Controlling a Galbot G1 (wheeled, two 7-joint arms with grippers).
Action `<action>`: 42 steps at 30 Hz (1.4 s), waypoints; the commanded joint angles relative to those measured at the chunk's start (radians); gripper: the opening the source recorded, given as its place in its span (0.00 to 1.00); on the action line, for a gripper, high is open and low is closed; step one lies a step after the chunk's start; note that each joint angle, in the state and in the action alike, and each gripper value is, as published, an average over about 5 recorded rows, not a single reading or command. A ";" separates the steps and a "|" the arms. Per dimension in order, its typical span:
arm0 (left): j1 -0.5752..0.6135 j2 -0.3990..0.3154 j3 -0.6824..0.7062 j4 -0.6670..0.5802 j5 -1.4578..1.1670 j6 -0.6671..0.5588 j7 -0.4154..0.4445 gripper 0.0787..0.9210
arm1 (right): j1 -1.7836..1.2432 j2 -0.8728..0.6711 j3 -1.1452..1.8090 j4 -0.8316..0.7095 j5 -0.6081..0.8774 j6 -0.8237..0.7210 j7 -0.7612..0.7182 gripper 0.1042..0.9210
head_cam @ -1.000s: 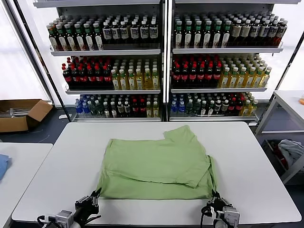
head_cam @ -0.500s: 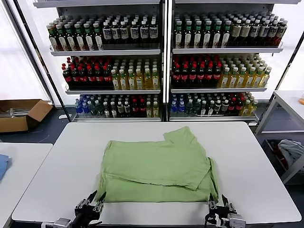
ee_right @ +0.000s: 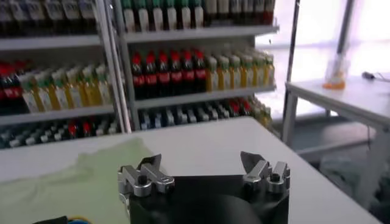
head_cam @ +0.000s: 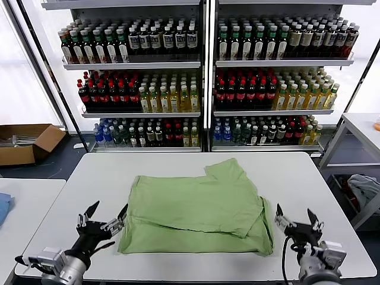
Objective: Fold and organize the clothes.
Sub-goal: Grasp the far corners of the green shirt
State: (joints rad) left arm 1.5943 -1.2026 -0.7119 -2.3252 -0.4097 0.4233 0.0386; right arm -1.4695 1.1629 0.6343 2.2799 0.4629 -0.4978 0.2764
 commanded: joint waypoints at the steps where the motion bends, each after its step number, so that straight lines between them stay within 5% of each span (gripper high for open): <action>1: -0.239 0.090 0.011 0.111 -0.053 -0.003 0.042 0.88 | 0.222 -0.161 0.079 -0.168 -0.003 0.039 -0.283 0.88; 8: -0.435 0.127 0.167 0.309 -0.090 0.055 0.044 0.88 | 0.480 -0.268 -0.115 -0.389 -0.140 -0.016 -0.472 0.88; 23: -0.849 0.146 0.444 0.791 -0.126 0.138 0.028 0.88 | 0.956 -0.037 -0.481 -0.902 -0.023 -0.076 -0.274 0.88; 42: -0.939 0.129 0.530 0.985 -0.097 0.150 0.051 0.88 | 1.087 0.236 -0.456 -1.284 -0.114 -0.040 -0.253 0.88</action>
State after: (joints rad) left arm 0.7165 -1.0770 -0.2256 -1.4328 -0.5082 0.5675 0.0872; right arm -0.4481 1.3261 0.2017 1.1386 0.3629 -0.5390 0.0197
